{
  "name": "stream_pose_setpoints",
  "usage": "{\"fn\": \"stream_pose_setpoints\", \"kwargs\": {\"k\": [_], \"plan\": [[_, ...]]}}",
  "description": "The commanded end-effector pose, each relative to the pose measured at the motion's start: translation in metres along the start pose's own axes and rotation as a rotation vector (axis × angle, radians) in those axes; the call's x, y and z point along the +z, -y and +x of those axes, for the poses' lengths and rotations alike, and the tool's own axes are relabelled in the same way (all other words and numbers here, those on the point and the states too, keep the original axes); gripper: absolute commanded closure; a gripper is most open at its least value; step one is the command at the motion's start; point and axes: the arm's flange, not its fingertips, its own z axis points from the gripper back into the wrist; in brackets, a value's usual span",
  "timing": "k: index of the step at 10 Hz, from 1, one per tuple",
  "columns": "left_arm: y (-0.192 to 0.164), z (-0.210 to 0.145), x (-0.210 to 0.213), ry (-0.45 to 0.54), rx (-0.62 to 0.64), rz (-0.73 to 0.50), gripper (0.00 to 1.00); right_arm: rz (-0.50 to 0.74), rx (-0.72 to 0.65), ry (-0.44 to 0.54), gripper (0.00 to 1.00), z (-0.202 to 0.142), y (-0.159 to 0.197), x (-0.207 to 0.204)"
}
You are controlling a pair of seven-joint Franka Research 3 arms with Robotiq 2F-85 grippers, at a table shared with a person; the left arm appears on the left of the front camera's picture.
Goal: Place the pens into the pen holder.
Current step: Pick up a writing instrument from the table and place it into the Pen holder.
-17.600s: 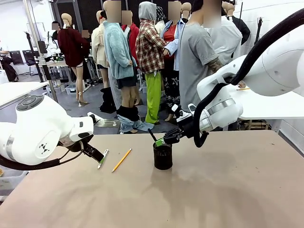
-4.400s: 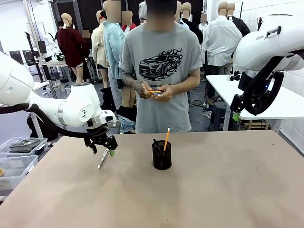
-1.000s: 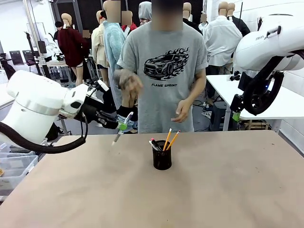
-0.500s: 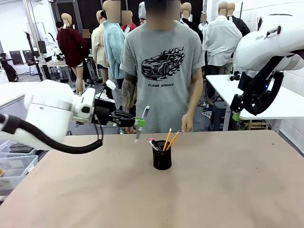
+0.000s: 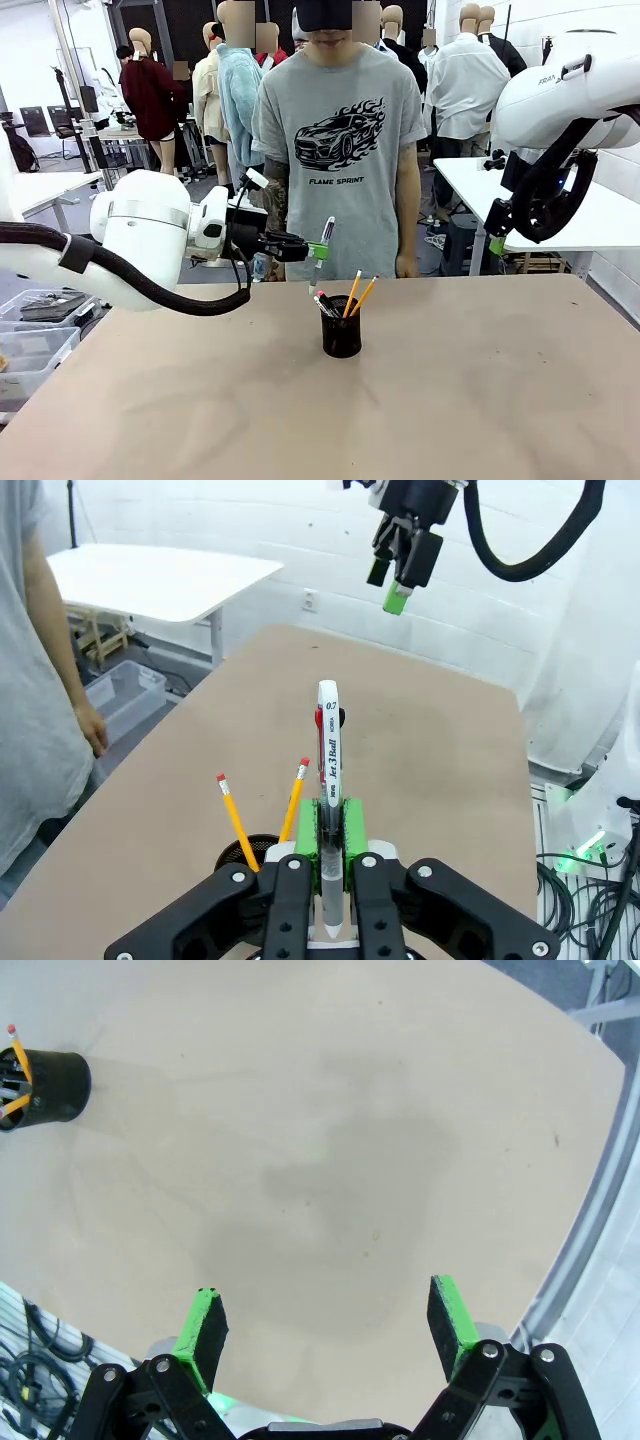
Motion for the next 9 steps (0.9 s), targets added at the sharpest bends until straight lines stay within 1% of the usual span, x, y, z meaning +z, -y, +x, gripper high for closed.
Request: {"fn": "stream_pose_setpoints", "kwargs": {"k": [1,3,4,6,9], "plan": [[-0.003,-0.007,-0.018,0.036,0.007,-0.009,1.00,-0.017,-0.001,-0.006,0.00,0.000,0.000,0.000],[-0.012,-0.012,-0.040,0.022,0.047,-0.003,1.00,-0.017,-0.001,-0.006,0.00,0.000,0.000,0.000],[-0.015,-0.015,-0.051,-0.005,0.064,0.005,1.00,-0.017,-0.001,-0.006,0.00,0.000,0.000,0.000],[-0.022,-0.022,-0.068,-0.020,0.080,0.008,1.00,-0.017,-0.001,-0.006,0.00,0.000,0.000,0.000],[-0.034,-0.036,-0.090,-0.050,0.085,0.051,1.00,-0.017,-0.001,-0.006,0.00,0.000,0.000,0.000]]}}
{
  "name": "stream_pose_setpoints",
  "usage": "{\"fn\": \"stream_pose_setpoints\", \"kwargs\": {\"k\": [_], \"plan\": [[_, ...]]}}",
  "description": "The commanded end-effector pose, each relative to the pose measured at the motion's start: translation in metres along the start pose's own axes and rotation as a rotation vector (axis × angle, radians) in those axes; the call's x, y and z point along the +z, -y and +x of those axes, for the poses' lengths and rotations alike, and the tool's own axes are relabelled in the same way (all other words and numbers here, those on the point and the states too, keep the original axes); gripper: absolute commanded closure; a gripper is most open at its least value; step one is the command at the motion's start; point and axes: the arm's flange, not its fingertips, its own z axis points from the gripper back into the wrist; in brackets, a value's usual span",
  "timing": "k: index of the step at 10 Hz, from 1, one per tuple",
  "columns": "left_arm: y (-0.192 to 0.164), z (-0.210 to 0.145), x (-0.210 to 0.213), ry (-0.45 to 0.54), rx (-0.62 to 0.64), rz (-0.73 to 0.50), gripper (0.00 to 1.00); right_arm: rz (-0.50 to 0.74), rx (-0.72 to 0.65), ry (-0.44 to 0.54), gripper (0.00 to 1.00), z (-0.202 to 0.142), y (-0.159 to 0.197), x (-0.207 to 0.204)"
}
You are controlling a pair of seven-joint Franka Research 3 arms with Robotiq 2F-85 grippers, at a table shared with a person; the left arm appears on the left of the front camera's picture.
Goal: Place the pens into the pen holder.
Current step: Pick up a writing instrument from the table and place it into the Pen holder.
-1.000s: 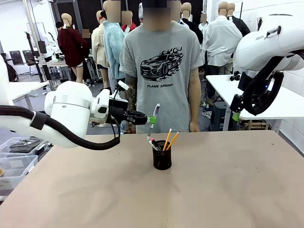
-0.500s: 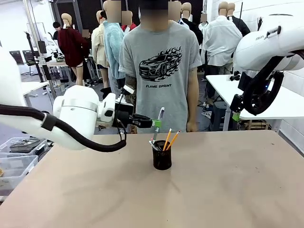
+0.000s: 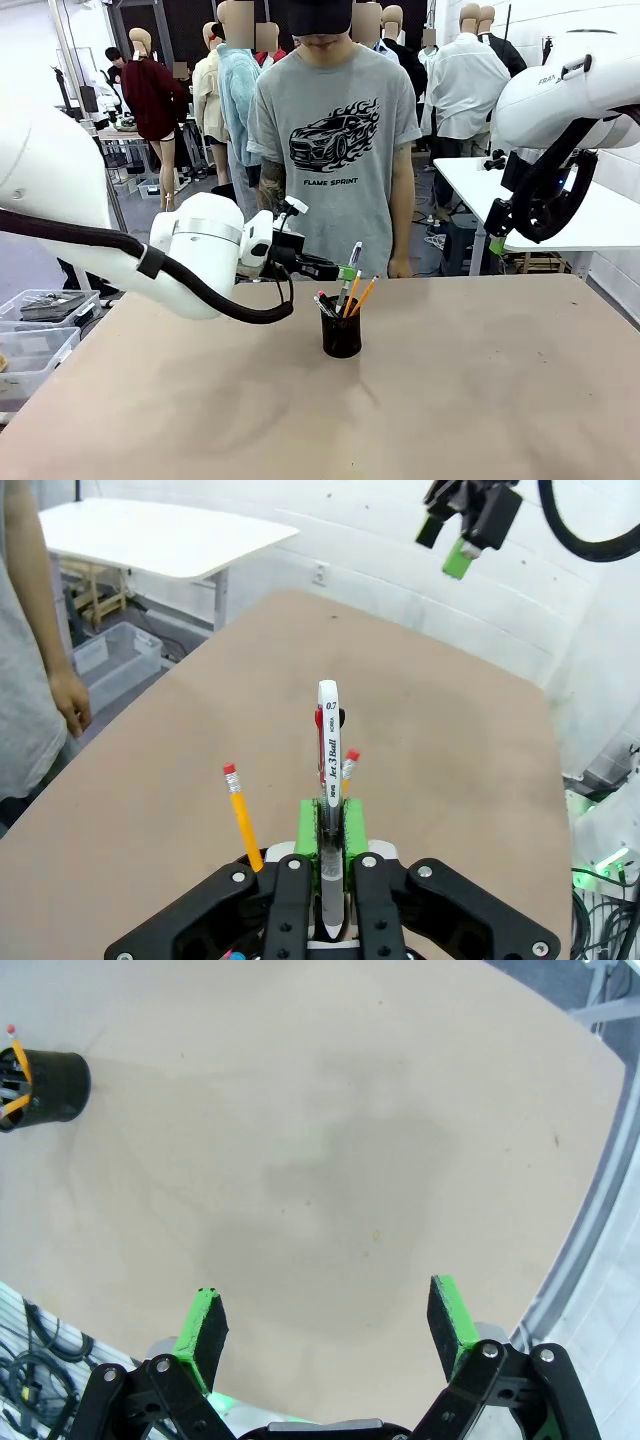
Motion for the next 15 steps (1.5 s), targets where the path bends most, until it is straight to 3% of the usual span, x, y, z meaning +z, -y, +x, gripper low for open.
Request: {"fn": "stream_pose_setpoints", "kwargs": {"k": [1,15], "plan": [[-0.006,-0.003,-0.015,-0.001,0.006,0.034,1.00,-0.017,-0.001,-0.006,0.00,0.000,0.000,0.000],[-0.008,-0.044,-0.019,-0.040,0.005,0.045,1.00,-0.017,-0.001,-0.006,0.00,0.000,0.000,0.000]]}}
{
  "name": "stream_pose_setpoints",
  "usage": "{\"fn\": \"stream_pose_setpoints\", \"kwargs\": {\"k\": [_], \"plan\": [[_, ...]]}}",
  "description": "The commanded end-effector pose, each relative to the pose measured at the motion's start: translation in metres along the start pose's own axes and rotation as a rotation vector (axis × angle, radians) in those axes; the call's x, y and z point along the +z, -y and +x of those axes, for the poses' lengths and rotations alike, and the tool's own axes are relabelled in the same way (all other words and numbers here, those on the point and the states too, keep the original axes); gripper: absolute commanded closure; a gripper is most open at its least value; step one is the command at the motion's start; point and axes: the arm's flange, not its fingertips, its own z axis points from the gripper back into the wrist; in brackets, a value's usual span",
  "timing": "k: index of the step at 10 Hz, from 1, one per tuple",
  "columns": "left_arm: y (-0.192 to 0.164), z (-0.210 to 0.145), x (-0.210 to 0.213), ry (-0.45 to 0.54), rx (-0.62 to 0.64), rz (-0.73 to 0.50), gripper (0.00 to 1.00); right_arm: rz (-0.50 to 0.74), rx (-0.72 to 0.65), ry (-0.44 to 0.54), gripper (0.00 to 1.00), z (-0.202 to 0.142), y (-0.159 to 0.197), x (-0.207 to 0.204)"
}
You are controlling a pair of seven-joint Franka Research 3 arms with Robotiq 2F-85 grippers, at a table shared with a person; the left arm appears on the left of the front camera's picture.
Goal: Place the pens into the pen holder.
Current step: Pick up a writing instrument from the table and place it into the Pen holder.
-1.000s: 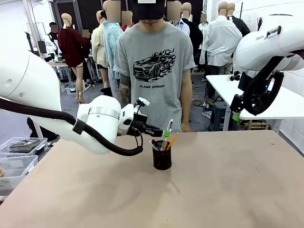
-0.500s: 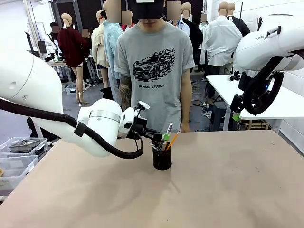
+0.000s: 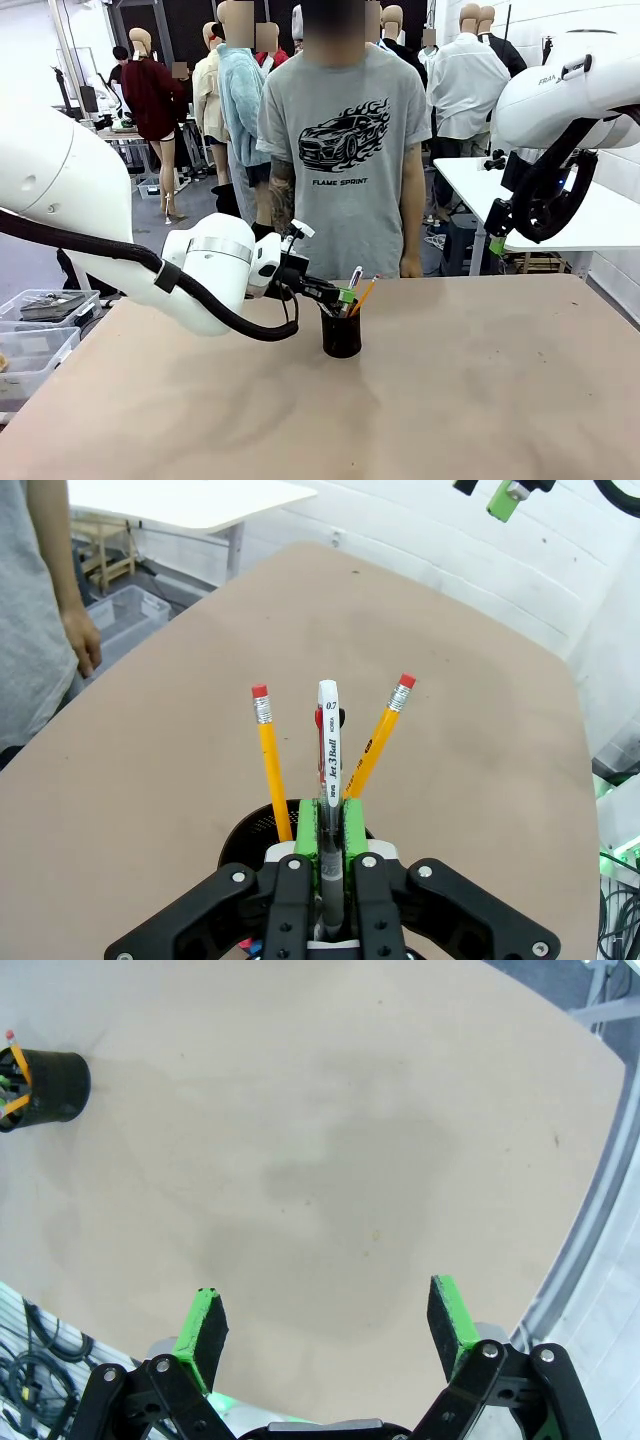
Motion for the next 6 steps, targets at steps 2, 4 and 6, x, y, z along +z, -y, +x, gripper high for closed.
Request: {"fn": "stream_pose_setpoints", "kwargs": {"k": [2,4,6], "plan": [[0.006,-0.010,-0.001,0.011,-0.029,0.031,0.93,-0.017,-0.001,-0.006,0.00,0.000,0.000,0.000],[0.008,-0.010,0.003,0.009,-0.030,0.026,0.53,-0.017,-0.001,-0.006,0.00,0.000,0.000,0.000],[0.010,-0.006,0.010,0.021,-0.028,0.035,0.22,-0.017,-0.001,-0.006,0.00,0.000,0.000,0.000]]}}
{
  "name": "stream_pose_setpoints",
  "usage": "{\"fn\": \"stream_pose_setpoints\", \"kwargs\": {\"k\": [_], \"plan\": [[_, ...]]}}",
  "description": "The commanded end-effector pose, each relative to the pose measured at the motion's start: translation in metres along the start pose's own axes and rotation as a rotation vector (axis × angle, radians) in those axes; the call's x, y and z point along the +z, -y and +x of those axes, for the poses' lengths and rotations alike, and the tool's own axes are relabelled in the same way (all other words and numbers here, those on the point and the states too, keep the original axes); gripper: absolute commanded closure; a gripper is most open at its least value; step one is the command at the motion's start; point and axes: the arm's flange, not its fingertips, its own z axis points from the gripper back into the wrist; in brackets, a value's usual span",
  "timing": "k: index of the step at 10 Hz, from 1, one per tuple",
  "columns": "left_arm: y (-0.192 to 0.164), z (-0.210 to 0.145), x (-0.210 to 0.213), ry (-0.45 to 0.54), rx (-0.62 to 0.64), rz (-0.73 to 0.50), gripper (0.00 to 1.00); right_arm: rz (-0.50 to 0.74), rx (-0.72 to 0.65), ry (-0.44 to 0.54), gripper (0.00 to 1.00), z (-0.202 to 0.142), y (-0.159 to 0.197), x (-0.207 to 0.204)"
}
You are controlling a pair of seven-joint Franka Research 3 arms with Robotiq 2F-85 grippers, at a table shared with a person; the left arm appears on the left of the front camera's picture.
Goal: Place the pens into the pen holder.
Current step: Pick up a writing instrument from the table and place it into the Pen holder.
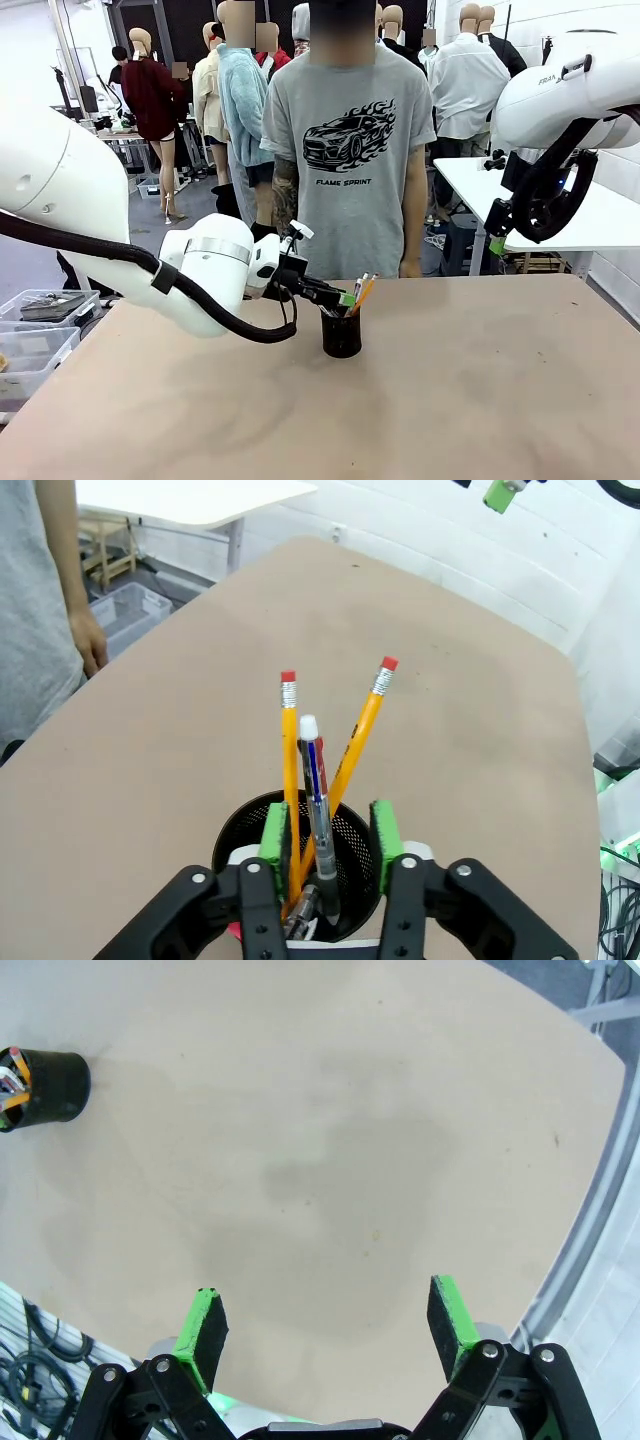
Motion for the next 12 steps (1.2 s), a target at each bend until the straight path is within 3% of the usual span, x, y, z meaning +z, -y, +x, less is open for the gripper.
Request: {"fn": "stream_pose_setpoints", "kwargs": {"k": [1,5,9,12], "plan": [[0.006,0.000,0.013,0.048,-0.002,0.045,0.22,-0.017,-0.001,-0.006,0.00,0.000,0.000,0.000],[0.015,0.052,0.066,0.103,-0.087,0.121,0.22,-0.017,-0.001,-0.006,0.00,0.000,0.000,0.000],[0.000,0.090,0.153,-0.074,-0.004,0.300,0.22,-0.017,-0.001,-0.006,0.00,0.000,0.000,0.000],[-0.002,0.097,0.213,-0.336,0.125,0.392,0.22,-0.017,-0.001,-0.006,0.00,0.000,0.000,0.000]]}}
